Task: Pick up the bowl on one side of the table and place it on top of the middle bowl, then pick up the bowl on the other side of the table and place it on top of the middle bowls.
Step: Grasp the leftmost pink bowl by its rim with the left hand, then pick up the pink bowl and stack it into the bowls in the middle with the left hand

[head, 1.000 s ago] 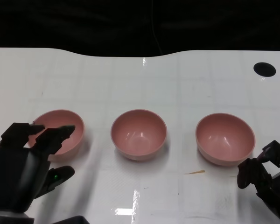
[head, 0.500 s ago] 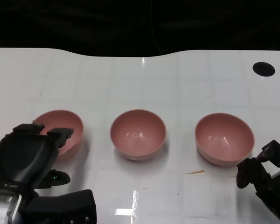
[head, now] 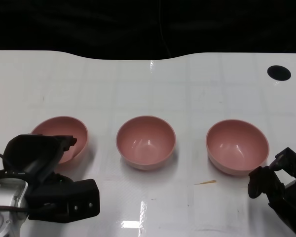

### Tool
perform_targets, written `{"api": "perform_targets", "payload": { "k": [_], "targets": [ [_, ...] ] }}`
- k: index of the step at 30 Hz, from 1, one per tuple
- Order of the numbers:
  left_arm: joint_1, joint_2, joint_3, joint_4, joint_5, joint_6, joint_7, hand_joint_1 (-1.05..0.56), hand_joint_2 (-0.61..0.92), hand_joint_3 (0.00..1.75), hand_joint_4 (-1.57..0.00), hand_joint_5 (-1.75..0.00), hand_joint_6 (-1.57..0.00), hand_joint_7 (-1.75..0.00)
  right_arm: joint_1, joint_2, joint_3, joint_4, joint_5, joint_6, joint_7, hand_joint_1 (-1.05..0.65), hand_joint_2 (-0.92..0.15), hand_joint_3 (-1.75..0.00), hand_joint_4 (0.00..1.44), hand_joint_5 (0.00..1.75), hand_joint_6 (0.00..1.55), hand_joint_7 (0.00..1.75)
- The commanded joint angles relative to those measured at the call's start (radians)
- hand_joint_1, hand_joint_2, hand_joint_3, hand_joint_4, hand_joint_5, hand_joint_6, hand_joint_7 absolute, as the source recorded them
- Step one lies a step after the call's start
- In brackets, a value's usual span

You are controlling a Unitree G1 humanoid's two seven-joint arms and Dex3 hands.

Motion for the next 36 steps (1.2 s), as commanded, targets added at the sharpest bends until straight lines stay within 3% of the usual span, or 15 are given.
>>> {"api": "perform_targets", "payload": {
  "k": [1, 9, 17, 21, 23, 27, 29, 30, 31, 32, 33, 34, 36],
  "targets": [
    [-0.039, 0.016, -0.018, 0.073, -0.032, -0.019, 0.031, -0.78, 0.92, 0.09, -0.6, -0.02, -0.64, -0.02, -0.003, -0.005, -0.008, 0.006, 0.003, -0.014, 0.006, -0.04, -0.53, -1.17, 0.91, 1.67, 0.92, 1.24],
    [-0.144, 0.012, -0.082, 0.243, -0.057, -0.047, 0.073, -0.79, 0.92, 0.16, -0.61, -0.01, -0.66, -0.02, 0.003, -0.006, -0.004, -0.011, -0.003, 0.004, -0.025, -0.05, -0.54, -1.15, 0.92, 1.66, 0.94, 1.22],
    [-0.234, -0.007, -0.127, 0.37, -0.125, -0.056, 0.0, -0.7, 0.92, 0.19, -0.59, -0.01, -0.63, -0.01, 0.003, -0.008, -0.002, -0.009, 0.0, 0.002, -0.016, -0.04, -0.57, -1.13, 0.89, 1.68, 0.91, 1.24],
    [-0.267, -0.017, -0.141, 0.437, -0.159, -0.087, -0.006, -0.52, 0.92, 0.14, -0.67, -0.03, -0.7, -0.03, 0.006, -0.007, -0.002, -0.012, -0.003, 0.0, -0.023, -0.03, -0.58, -1.12, 0.89, 1.68, 0.91, 1.25],
    [-0.281, -0.027, -0.14, 0.475, -0.184, -0.107, 0.0, -0.3, 0.92, 0.16, -0.81, -0.06, -0.84, -0.06, 0.005, -0.007, -0.004, -0.007, 0.005, -0.001, -0.012, -0.03, -0.58, -1.12, 0.89, 1.68, 0.9, 1.25],
    [-0.293, -0.039, -0.139, 0.526, -0.222, -0.143, 0.023, -0.14, 0.92, 0.22, -1.0, -0.1, -1.0, -0.09, 0.009, -0.009, -0.005, -0.013, 0.004, 0.0, -0.016, -0.04, -0.57, -1.12, 0.9, 1.67, 0.91, 1.25],
    [-0.293, -0.04, -0.141, 0.534, -0.234, -0.152, 0.028, -0.12, 0.92, 0.14, -1.15, -0.18, -1.09, -0.1, 0.01, -0.01, -0.005, -0.013, 0.004, -0.001, -0.012, -0.04, -0.57, -1.12, 0.9, 1.67, 0.91, 1.25],
    [-0.292, -0.039, -0.142, 0.537, -0.239, -0.162, 0.04, -0.11, 0.92, 0.12, -1.07, -0.58, -1.14, -0.14, 0.01, -0.011, -0.006, -0.013, 0.005, -0.002, -0.01, -0.05, -0.57, -1.12, 0.89, 1.67, 0.91, 1.25],
    [-0.289, -0.038, -0.144, 0.538, -0.243, -0.174, 0.055, -0.1, 0.92, 0.13, -0.93, -1.01, -1.11, -0.31, 0.011, -0.011, -0.006, -0.013, 0.005, -0.002, -0.009, -0.05, -0.56, -1.13, 0.89, 1.67, 0.91, 1.25],
    [-0.286, -0.037, -0.144, 0.539, -0.247, -0.185, 0.067, -0.08, 0.92, 0.16, -0.77, -1.45, -0.79, -1.01, 0.011, -0.012, -0.007, -0.013, 0.006, -0.002, -0.009, -0.05, -0.56, -1.13, 0.89, 1.67, 0.91, 1.25],
    [-0.283, -0.036, -0.145, 0.538, -0.25, -0.195, 0.077, -0.08, 0.92, 0.19, -0.72, -1.59, -0.62, -1.36, 0.011, -0.013, -0.007, -0.012, 0.006, -0.002, -0.006, -0.05, -0.56, -1.13, 0.89, 1.67, 0.91, 1.25],
    [-0.279, -0.034, -0.145, 0.532, -0.252, -0.205, 0.09, -0.09, 0.92, 0.22, -0.69, -1.67, -0.52, -1.55, 0.011, -0.014, -0.007, -0.012, 0.006, -0.001, -0.007, -0.05, -0.56, -1.13, 0.89, 1.67, 0.91, 1.25],
    [-0.27, -0.03, -0.143, 0.515, -0.257, -0.216, 0.101, -0.09, 0.92, 0.25, -0.66, -1.73, -0.44, -1.7, 0.009, -0.017, -0.009, -0.01, 0.009, 0.006, -0.004, -0.04, -0.57, -1.14, 0.89, 1.68, 0.91, 1.25]
  ]
}}
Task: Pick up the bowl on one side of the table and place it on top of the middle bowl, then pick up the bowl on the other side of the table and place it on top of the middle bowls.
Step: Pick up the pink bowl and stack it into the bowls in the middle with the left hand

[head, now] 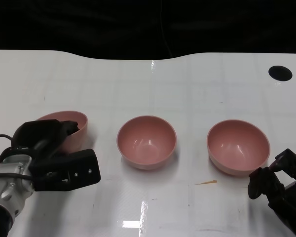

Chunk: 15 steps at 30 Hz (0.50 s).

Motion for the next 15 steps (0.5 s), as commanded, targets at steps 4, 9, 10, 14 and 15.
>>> {"api": "perform_targets", "payload": {
  "k": [4, 9, 10, 14, 15],
  "targets": [
    [0.058, 0.013, -0.003, -0.05, -0.022, -0.031, 0.012, -0.08, 0.92, 0.28, -0.64, -1.75, -0.43, -1.74, 0.006, -0.021, -0.011, -0.01, 0.014, 0.009, 0.018, -0.04, -0.58, -1.15, 0.88, 1.68, 0.9, 1.25],
    [0.113, 0.035, 0.016, -0.185, -0.04, -0.035, 0.001, -0.06, 0.92, 0.27, -0.66, -1.75, -0.47, -1.75, 0.006, -0.022, -0.013, -0.009, 0.012, 0.012, 0.018, -0.05, -0.61, -1.09, 0.88, 1.67, 0.9, 1.24],
    [0.121, 0.038, 0.019, -0.203, -0.041, -0.034, -0.002, -0.06, 0.92, 0.27, -0.66, -1.75, -0.47, -1.75, 0.007, -0.023, -0.013, -0.01, 0.011, 0.014, 0.017, -0.05, -0.61, -1.08, 0.88, 1.67, 0.91, 1.23],
    [0.164, 0.065, 0.033, -0.362, -0.03, -0.006, -0.04, -0.03, 0.92, 0.24, -0.62, -1.75, -0.48, -1.74, 0.008, -0.021, -0.015, -0.011, 0.013, 0.016, 0.019, -0.05, -0.63, -1.06, 0.89, 1.66, 0.92, 1.2],
    [0.173, 0.071, 0.036, -0.4, -0.026, 0.004, -0.052, -0.03, 0.91, 0.23, -0.61, -1.75, -0.48, -1.74, 0.008, -0.021, -0.015, -0.011, 0.014, 0.017, 0.019, -0.05, -0.63, -1.05, 0.89, 1.65, 0.92, 1.19]
  ]
}}
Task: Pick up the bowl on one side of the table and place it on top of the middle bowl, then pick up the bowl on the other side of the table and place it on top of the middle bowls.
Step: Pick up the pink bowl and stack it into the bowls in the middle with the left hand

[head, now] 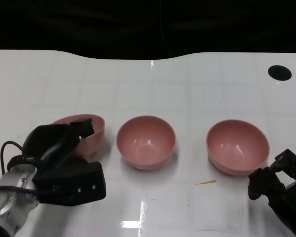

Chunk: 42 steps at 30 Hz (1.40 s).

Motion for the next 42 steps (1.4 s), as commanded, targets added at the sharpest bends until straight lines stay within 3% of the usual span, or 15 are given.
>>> {"api": "perform_targets", "payload": {
  "k": [1, 8, 15, 18, 21, 25, 35, 41, 42],
  "targets": [
    [0.032, 0.043, 0.02, -0.13, 0.007, 0.027, -0.042, -0.02, 0.91, 0.22, -0.61, -1.75, -0.49, -1.73, 0.006, -0.018, -0.011, -0.01, 0.008, 0.003, 0.004, -0.04, -0.63, -1.05, 0.89, 1.65, 0.92, 1.19],
    [0.045, 0.099, 0.022, -0.324, 0.064, -0.003, -0.056, 0.01, 0.91, 0.15, -0.68, -1.71, -0.63, -1.57, 0.001, -0.021, -0.013, 0.001, 0.006, -0.003, 0.018, -0.04, -0.63, -1.04, 0.88, 1.65, 0.93, 1.18],
    [0.042, 0.117, 0.027, -0.397, 0.089, -0.011, -0.077, -0.01, 0.91, 0.12, -0.7, -1.68, -0.69, -1.47, -0.002, -0.021, -0.016, 0.006, 0.003, -0.005, 0.022, -0.04, -0.63, -1.04, 0.88, 1.66, 0.92, 1.19],
    [0.031, 0.136, 0.025, -0.477, 0.122, -0.026, -0.095, -0.03, 0.91, 0.1, -0.71, -1.63, -0.77, -1.33, -0.005, -0.022, -0.016, 0.007, -0.001, -0.004, 0.015, -0.04, -0.63, -1.05, 0.87, 1.67, 0.91, 1.22],
    [0.031, 0.13, 0.024, -0.527, 0.122, -0.034, -0.129, -0.05, 0.91, 0.05, -0.63, -1.72, -0.7, -1.4, -0.001, -0.018, -0.012, -0.008, -0.009, 0.004, -0.011, -0.04, -0.62, -1.05, 0.9, 1.65, 0.93, 1.2],
    [0.015, 0.111, 0.016, -0.525, 0.12, -0.076, -0.13, -0.05, 0.92, 0.03, -0.64, -1.75, -0.63, -1.56, 0.0, -0.014, -0.011, -0.002, -0.006, -0.01, 0.0, -0.04, -0.61, -1.05, 0.89, 1.66, 0.93, 1.2],
    [-0.011, 0.046, -0.008, -0.504, 0.15, -0.087, -0.143, -0.08, 0.92, 0.03, -0.65, -1.74, -0.63, -1.55, -0.002, -0.013, -0.01, 0.0, 0.001, -0.006, 0.005, -0.05, -0.63, -1.0, 0.88, 1.65, 0.93, 1.19],
    [-0.01, 0.024, -0.02, -0.476, 0.155, -0.109, -0.138, -0.15, 0.92, 0.14, -0.7, -1.66, -0.71, -1.38, -0.001, -0.011, -0.011, -0.003, -0.001, -0.005, -0.001, -0.06, -0.62, -1.0, 0.9, 1.64, 0.94, 1.17],
    [-0.01, 0.021, -0.022, -0.472, 0.155, -0.111, -0.142, -0.15, 0.92, 0.17, -0.75, -1.53, -0.73, -1.31, 0.001, -0.01, -0.011, -0.007, -0.002, -0.004, -0.006, -0.06, -0.61, -1.01, 0.9, 1.63, 0.95, 1.16]
  ]
}}
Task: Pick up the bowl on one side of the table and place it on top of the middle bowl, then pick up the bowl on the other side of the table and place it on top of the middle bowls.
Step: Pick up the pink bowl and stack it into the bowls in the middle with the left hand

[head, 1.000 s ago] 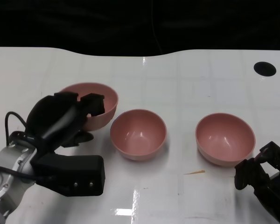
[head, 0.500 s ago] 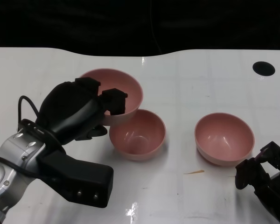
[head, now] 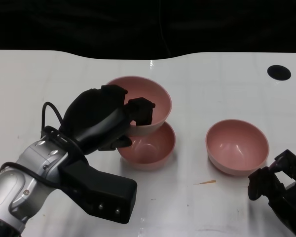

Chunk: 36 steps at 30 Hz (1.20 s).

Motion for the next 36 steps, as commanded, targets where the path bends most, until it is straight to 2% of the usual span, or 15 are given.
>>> {"api": "perform_targets", "payload": {
  "k": [1, 2, 4, 10, 12, 16, 19, 22, 26, 31, 33, 36],
  "targets": [
    [-0.011, -0.003, -0.009, 0.019, 0.001, -0.011, -0.005, -0.16, 0.92, 0.17, -0.79, -1.46, -0.75, -1.27, 0.004, -0.008, -0.009, -0.014, 0.0, -0.006, -0.013, -0.06, -0.61, -1.02, 0.91, 1.62, 0.95, 1.16],
    [-0.01, -0.006, -0.011, 0.02, 0.004, -0.009, -0.004, -0.17, 0.92, 0.16, -0.83, -1.37, -0.79, -1.19, 0.004, -0.008, -0.008, -0.014, 0.0, -0.007, -0.013, -0.05, -0.6, -1.04, 0.91, 1.62, 0.95, 1.17],
    [-0.008, -0.014, -0.015, 0.021, 0.001, -0.001, -0.017, -0.17, 0.92, 0.15, -0.84, -1.31, -0.81, -1.14, 0.006, -0.009, -0.007, -0.017, 0.0, -0.004, -0.016, -0.05, -0.6, -1.05, 0.91, 1.63, 0.95, 1.17],
    [-0.006, -0.033, -0.027, 0.047, 0.007, 0.006, -0.015, -0.17, 0.92, 0.13, -0.86, -1.25, -0.84, -1.06, 0.002, -0.011, -0.007, -0.006, 0.004, -0.011, 0.001, -0.04, -0.6, -1.06, 0.91, 1.62, 0.94, 1.17],
    [-0.01, -0.036, -0.03, 0.06, 0.005, 0.002, -0.011, -0.17, 0.92, 0.14, -0.82, -1.35, -0.81, -1.14, 0.002, -0.011, -0.007, -0.006, 0.004, -0.008, 0.0, -0.04, -0.6, -1.07, 0.91, 1.63, 0.94, 1.17],
    [-0.019, -0.048, -0.032, 0.099, 0.002, -0.016, 0.01, -0.17, 0.92, 0.14, -0.8, -1.39, -0.8, -1.17, 0.004, -0.007, -0.006, -0.012, -0.004, -0.012, -0.014, -0.04, -0.6, -1.08, 0.91, 1.64, 0.94, 1.18],
    [-0.026, -0.058, -0.038, 0.124, 0.005, -0.023, 0.018, -0.15, 0.92, 0.15, -0.75, -1.47, -0.73, -1.32, 0.005, -0.007, -0.003, -0.017, -0.003, -0.007, -0.015, -0.05, -0.6, -1.08, 0.91, 1.64, 0.94, 1.2],
    [-0.031, -0.072, -0.043, 0.148, 0.004, -0.026, 0.033, -0.14, 0.92, 0.15, -0.73, -1.55, -0.71, -1.37, 0.003, -0.007, -0.003, -0.009, -0.005, -0.018, -0.01, -0.05, -0.59, -1.08, 0.9, 1.65, 0.92, 1.22],
    [-0.033, -0.082, -0.043, 0.161, -0.001, -0.024, 0.029, -0.15, 0.92, 0.17, -0.72, -1.54, -0.73, -1.27, 0.003, -0.009, -0.002, -0.009, -0.004, -0.014, -0.008, -0.04, -0.59, -1.08, 0.89, 1.65, 0.91, 1.23],
    [-0.042, -0.096, -0.054, 0.189, 0.005, -0.026, 0.035, -0.15, 0.92, 0.15, -0.69, -1.59, -0.7, -1.35, 0.006, -0.002, -0.001, -0.011, -0.01, -0.025, -0.017, -0.04, -0.59, -1.08, 0.89, 1.65, 0.91, 1.24],
    [-0.047, -0.1, -0.059, 0.201, 0.007, -0.032, 0.046, -0.14, 0.92, 0.14, -0.71, -1.58, -0.75, -1.23, 0.006, -0.001, -0.001, -0.012, -0.007, -0.022, -0.018, -0.04, -0.59, -1.07, 0.9, 1.64, 0.91, 1.23],
    [-0.052, -0.104, -0.064, 0.214, 0.007, -0.036, 0.055, -0.14, 0.92, 0.15, -0.71, -1.58, -0.77, -1.2, 0.006, -0.001, 0.0, -0.013, -0.006, -0.02, -0.018, -0.04, -0.6, -1.05, 0.91, 1.63, 0.93, 1.2]
  ]
}}
